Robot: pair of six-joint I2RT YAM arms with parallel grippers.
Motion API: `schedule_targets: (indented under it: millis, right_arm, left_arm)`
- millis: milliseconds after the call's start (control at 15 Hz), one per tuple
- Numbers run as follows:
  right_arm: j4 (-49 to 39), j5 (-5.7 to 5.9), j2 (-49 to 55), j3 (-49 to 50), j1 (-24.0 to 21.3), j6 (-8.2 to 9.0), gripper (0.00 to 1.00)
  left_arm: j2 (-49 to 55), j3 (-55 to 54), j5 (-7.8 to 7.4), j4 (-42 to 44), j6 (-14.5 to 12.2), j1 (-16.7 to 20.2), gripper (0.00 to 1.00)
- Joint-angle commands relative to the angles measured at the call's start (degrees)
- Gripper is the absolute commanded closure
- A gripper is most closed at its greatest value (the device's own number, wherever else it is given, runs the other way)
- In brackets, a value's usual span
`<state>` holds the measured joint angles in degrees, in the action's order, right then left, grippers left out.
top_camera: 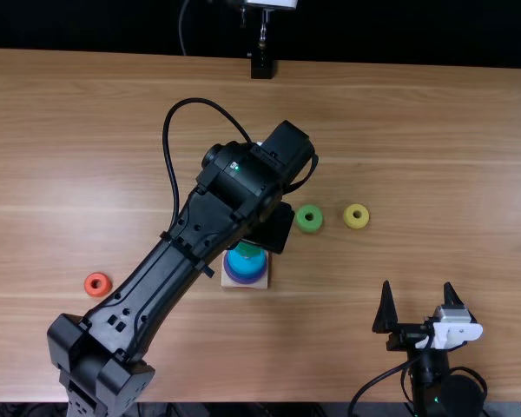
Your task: Build the Hanoi tower: stack the rings onto the peg from bottom to top in this color order: purple, dark blue, light blue, dark green, light green, yellow, orange.
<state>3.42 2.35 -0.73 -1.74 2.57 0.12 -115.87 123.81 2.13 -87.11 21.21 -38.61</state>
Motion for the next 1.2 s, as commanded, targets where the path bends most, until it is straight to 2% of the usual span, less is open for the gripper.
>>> schedule_targets:
  millis: [0,333,467,533,733,800,933,1000,1133]
  right_arm:
    - [-0.41,-0.45,0.73,0.86,-0.55,0.20,0.00]
    - [-0.41,-0.45,0.73,0.86,-0.55,0.20,0.00]
    - [-0.41,-0.45,0.73,0.86,-0.55,0.20,0.00]
    - [-0.41,-0.45,0.73,0.86,-0.55,0.20,0.00]
    - [-0.41,-0.45,0.73,0.86,-0.55,0.20,0.00]
    - [-0.41,-0.45,0.73,0.86,-0.55,0.20,0.00]
    - [-0.41,-0.45,0.73,0.86,-0.55,0.20,0.00]
    - [-0.41,-0.45,0.73,0.86,-0.55,0.09,0.00]
    - [-0.41,-0.45,0.73,0.86,-0.55,0.20,0.00]
  left_arm:
    - [-1.02,1.00,-0.23,-0.11,0.20,0.20,0.00]
    - [-0.49,0.21,-0.13,0.52,0.30,1.52,0.00]
    - [-0.14,0.38,-0.13,1.47,0.20,3.54,0.00]
    - [0.21,0.64,0.51,2.10,0.09,4.51,0.00]
    - [6.36,1.17,0.93,4.53,-0.01,10.66,0.00]
    - [8.21,1.17,1.45,6.85,-0.12,11.72,0.00]
    - [13.57,-1.20,6.41,13.07,-0.01,13.21,0.00]
    - [15.94,-5.51,8.20,15.81,-0.01,14.53,0.00]
    - [24.73,-15.18,8.94,22.67,-0.12,18.48,0.00]
